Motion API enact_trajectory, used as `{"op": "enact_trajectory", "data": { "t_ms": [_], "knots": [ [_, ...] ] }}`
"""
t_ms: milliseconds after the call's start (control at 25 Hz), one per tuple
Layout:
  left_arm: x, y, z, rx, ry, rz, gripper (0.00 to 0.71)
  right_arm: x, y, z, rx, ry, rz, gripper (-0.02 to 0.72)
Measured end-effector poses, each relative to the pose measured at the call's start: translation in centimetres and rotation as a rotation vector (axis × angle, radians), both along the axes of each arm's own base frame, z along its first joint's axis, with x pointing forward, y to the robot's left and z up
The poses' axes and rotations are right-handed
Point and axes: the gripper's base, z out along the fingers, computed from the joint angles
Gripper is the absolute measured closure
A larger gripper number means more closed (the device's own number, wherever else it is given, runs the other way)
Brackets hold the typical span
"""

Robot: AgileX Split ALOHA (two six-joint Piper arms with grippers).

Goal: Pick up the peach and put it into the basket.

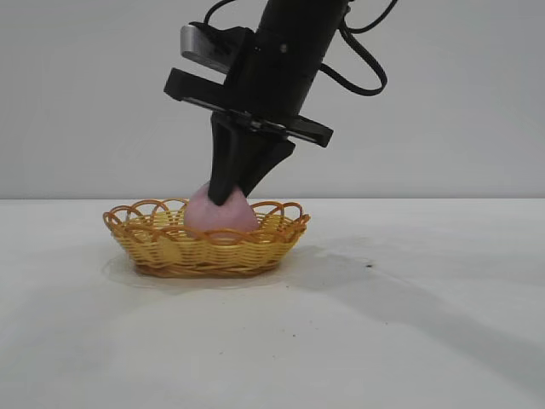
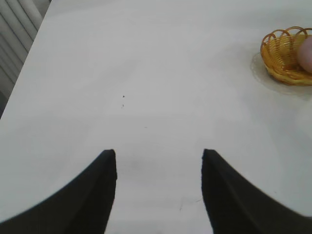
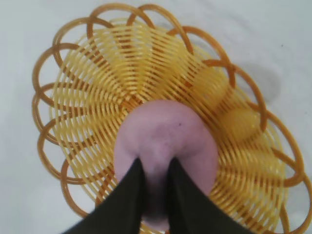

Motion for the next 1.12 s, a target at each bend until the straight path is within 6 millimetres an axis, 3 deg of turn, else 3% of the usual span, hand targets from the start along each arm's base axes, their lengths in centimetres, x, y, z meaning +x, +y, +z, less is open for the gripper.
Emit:
{"op": "enact_trajectory", "data": {
  "t_ms": [40, 160, 280, 400, 560, 680, 760, 840, 960, 1120],
  "knots": [
    [0.0, 0.0, 0.0, 0.000, 0.000, 0.000, 0.370, 0.0, 0.0, 1.0, 0.019, -0.033, -0.009, 0.323],
    [0.0, 0.0, 0.0, 0.000, 0.000, 0.000, 0.370, 0.4, -0.6, 3.5, 0.062, -0.097, -0.060, 0.337],
    [0.0, 0.0, 0.0, 0.000, 0.000, 0.000, 0.370, 1.8, -2.8, 4.0, 0.040, -0.109, -0.155, 0.337],
    [0.0, 0.0, 0.0, 0.000, 0.000, 0.000, 0.370, 4.6, -7.5, 3.7, -0.057, -0.137, -0.295, 0.337],
    [0.0, 0.0, 0.0, 0.000, 0.000, 0.000, 0.370, 8.2, -16.6, 3.5, -0.159, -0.152, -0.541, 0.337],
    [0.0, 0.0, 0.0, 0.000, 0.000, 0.000, 0.370, 9.5, -22.6, 3.5, -0.176, -0.141, -0.718, 0.337],
    [0.0, 0.0, 0.0, 0.000, 0.000, 0.000, 0.370, 9.9, -25.4, 3.5, -0.175, -0.133, -0.801, 0.337],
    [0.0, 0.0, 0.0, 0.000, 0.000, 0.000, 0.370, 10.0, -27.0, 3.6, -0.175, -0.129, -0.851, 0.337],
    [0.0, 0.0, 0.0, 0.000, 0.000, 0.000, 0.370, 9.6, -27.6, 4.4, -0.184, -0.130, -0.865, 0.337],
    [0.0, 0.0, 0.0, 0.000, 0.000, 0.000, 0.370, 6.5, -27.5, 8.5, -0.148, -0.203, -0.857, 0.337]
  ]
}}
